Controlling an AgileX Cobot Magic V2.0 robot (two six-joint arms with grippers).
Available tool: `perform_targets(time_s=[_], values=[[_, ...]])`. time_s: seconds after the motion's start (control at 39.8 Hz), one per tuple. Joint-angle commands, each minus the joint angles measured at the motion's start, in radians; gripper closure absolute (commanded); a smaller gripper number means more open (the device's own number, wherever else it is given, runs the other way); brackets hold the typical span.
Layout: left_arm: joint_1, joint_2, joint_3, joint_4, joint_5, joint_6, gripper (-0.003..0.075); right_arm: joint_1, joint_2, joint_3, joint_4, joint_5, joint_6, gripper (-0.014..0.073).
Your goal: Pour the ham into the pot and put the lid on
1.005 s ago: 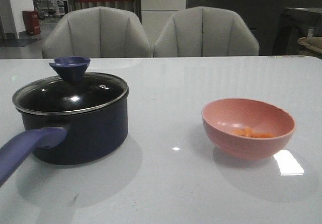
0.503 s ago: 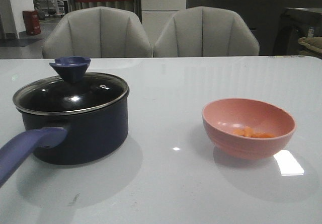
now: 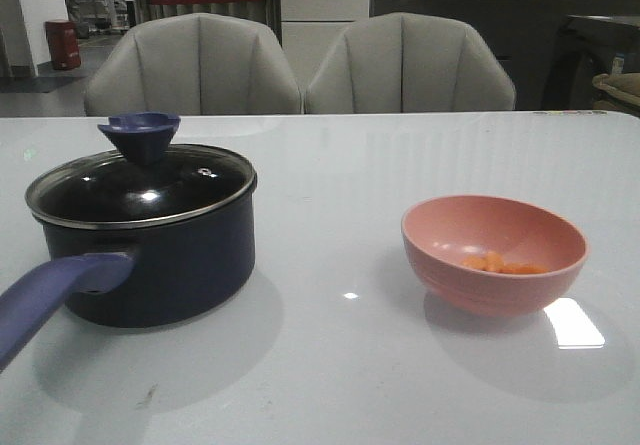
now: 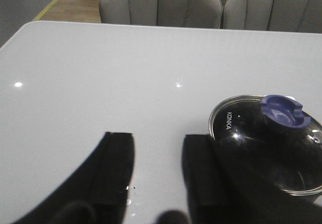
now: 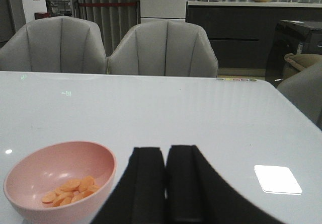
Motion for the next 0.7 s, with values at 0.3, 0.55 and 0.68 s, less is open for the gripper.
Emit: perform_targets(time_s=[0.3, 0.55, 0.68], values=[[-0.003, 0.014, -0.003, -0.026, -0.110, -0.007, 0.0106, -0.006, -0.019, 0.012, -0.009, -0.085, 0.000, 0.0445], [-0.003, 0.093, -0.170, -0.034, 0.083, -0.007, 0.0112, -0.006, -0.019, 0.012, -0.009, -0.085, 0.000, 0.0445], [-0.034, 0.200, -0.283, -0.036, 0.179, -0.007, 0.0112, -0.006, -0.019, 0.012, -0.009, -0.085, 0.000, 0.0445]])
